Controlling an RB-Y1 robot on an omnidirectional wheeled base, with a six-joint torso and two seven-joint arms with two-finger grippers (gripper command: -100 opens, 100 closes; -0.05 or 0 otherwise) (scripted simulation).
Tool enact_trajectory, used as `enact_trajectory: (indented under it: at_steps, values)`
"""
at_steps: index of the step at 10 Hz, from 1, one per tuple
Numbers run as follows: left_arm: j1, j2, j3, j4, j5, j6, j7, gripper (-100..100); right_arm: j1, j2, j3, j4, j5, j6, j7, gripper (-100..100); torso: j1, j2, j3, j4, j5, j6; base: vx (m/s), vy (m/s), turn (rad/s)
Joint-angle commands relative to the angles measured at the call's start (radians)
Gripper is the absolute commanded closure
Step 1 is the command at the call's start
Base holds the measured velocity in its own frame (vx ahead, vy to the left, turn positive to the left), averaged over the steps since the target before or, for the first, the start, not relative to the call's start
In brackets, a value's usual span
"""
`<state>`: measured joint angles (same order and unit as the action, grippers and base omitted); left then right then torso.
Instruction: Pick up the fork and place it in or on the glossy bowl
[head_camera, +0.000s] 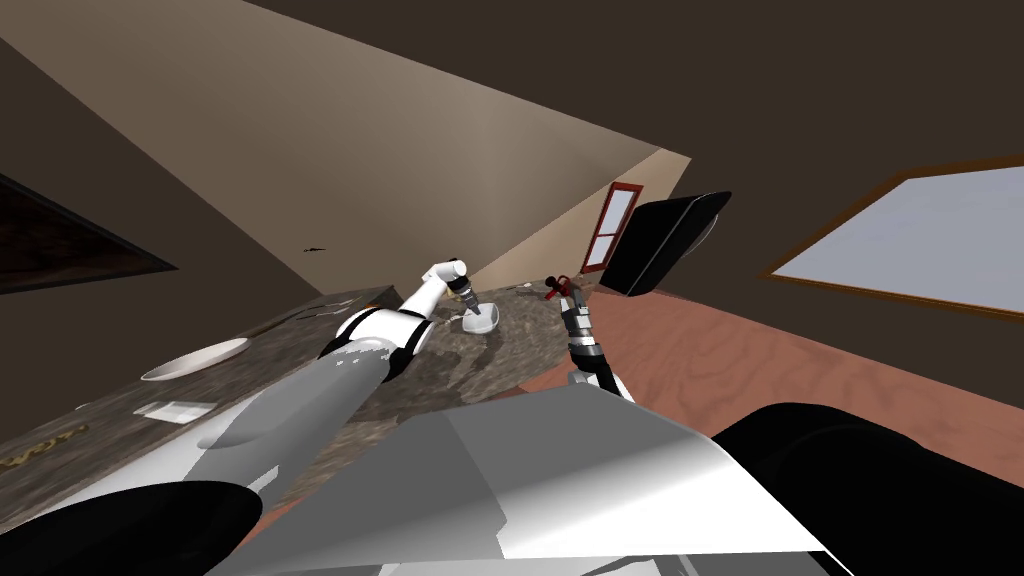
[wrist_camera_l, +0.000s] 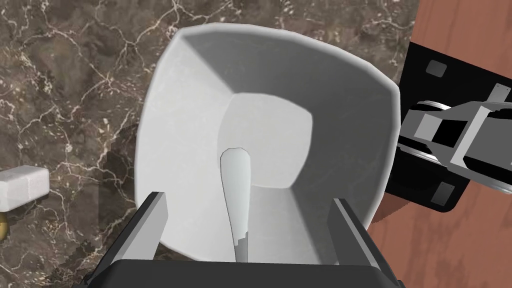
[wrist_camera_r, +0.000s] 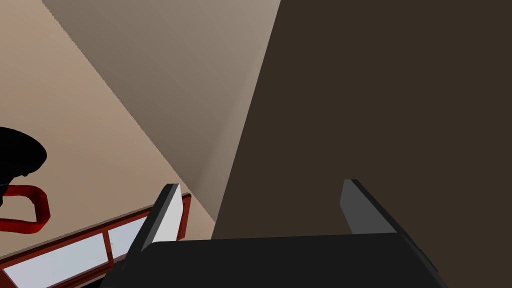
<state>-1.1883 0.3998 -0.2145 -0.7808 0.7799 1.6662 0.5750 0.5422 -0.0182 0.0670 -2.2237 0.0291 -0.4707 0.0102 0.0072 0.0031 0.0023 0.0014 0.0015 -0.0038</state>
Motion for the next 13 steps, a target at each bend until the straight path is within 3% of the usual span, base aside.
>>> enact_trajectory:
  at_steps: [1, 2, 3, 7, 8, 9, 13]
  values:
    - [-0.024, -0.009, -0.006, 0.031, 0.0, -0.005, 0.007, -100, 0.0, 0.0, 0.0, 0.0, 0.0, 0.0, 0.0, 0, 0.0, 0.0, 0.0, 0.0, 0.0, 0.0, 0.01, 0.071, -0.012]
    - [-0.051, -0.028, -0.019, 0.024, 0.004, 0.01, 0.053, -100, 0.0, 0.0, 0.0, 0.0, 0.0, 0.0, 0.0, 0, -0.002, 0.0, 0.0, 0.0, 0.0, 0.0, 0.011, 0.093, -0.032]
    - [-0.051, -0.028, -0.019, 0.024, 0.004, 0.01, 0.053, -100, 0.0, 0.0, 0.0, 0.0, 0.0, 0.0, 0.0, 0, -0.002, 0.0, 0.0, 0.0, -0.001, 0.0, 0.008, 0.087, -0.031]
    - [-0.105, -0.067, -0.047, 0.009, 0.012, 0.039, 0.144, -100, 0.0, 0.0, 0.0, 0.0, 0.0, 0.0, 0.0, 0, -0.002, 0.001, 0.0, 0.0, -0.001, 0.0, 0.002, 0.087, -0.028]
    - [-0.093, -0.062, -0.043, 0.002, 0.011, 0.035, 0.131, -100, 0.0, 0.0, 0.0, 0.0, 0.0, 0.0, 0.0, 0, -0.001, 0.0, 0.0, 0.0, 0.0, 0.0, 0.004, 0.046, -0.014]
    - [-0.092, -0.062, -0.044, -0.003, 0.011, 0.039, 0.139, 0, 0.0, 0.0, 0.0, 0.0, 0.0, 0.0, 0.0, 0, -0.004, 0.0, 0.0, 0.0, -0.001, 0.0, 0.0, 0.008, 0.002]
    - [-0.092, -0.062, -0.044, -0.003, 0.011, 0.039, 0.138, 0, 0.0, 0.0, 0.0, 0.0, 0.0, 0.0, 0.0, 0, -0.008, 0.0, 0.0, 0.0, -0.002, 0.0, 0.0, 0.0, 0.0]
